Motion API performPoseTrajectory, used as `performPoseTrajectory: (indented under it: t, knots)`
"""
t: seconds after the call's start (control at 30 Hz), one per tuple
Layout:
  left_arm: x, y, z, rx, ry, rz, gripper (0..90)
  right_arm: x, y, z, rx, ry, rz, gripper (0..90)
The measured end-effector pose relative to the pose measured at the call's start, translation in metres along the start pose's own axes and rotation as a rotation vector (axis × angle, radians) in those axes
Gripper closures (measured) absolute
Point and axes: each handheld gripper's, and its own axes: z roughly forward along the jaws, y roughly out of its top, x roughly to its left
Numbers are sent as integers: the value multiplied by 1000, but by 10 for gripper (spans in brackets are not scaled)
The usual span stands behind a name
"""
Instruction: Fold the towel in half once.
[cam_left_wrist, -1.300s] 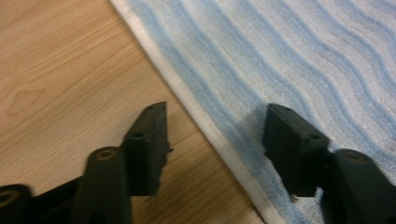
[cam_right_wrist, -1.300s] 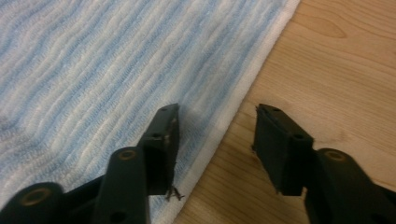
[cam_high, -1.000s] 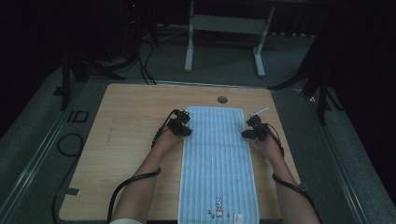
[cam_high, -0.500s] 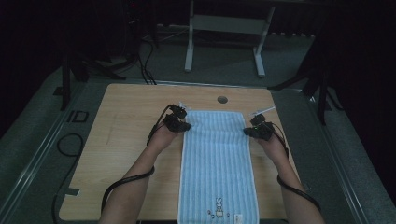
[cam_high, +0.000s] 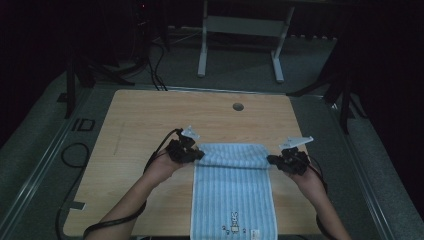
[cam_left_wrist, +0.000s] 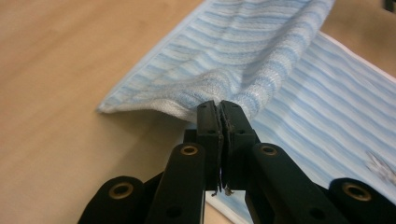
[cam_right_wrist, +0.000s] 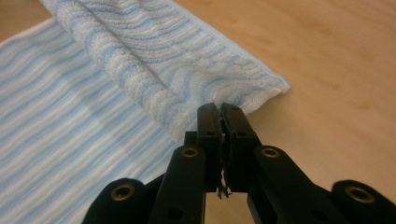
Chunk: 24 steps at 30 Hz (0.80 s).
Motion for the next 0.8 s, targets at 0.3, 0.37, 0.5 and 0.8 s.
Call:
performPoseTrajectory:
  t: [0.3,0.37,0.5,0.8]
  knots:
    - [-33,-50,5,56,1,25,854,39,-44,-14,2,43,-21,810]
    - [-33,-56,3,61,-1,8,708,44,-52,-16,10,45,-21,663]
    - [-39,-60,-5,22,13,31,499,47,-56,-27,-23,56,-7,644]
    - [-58,-51,27,57,-43,78,512,59,-45,4,14,75,-21,638]
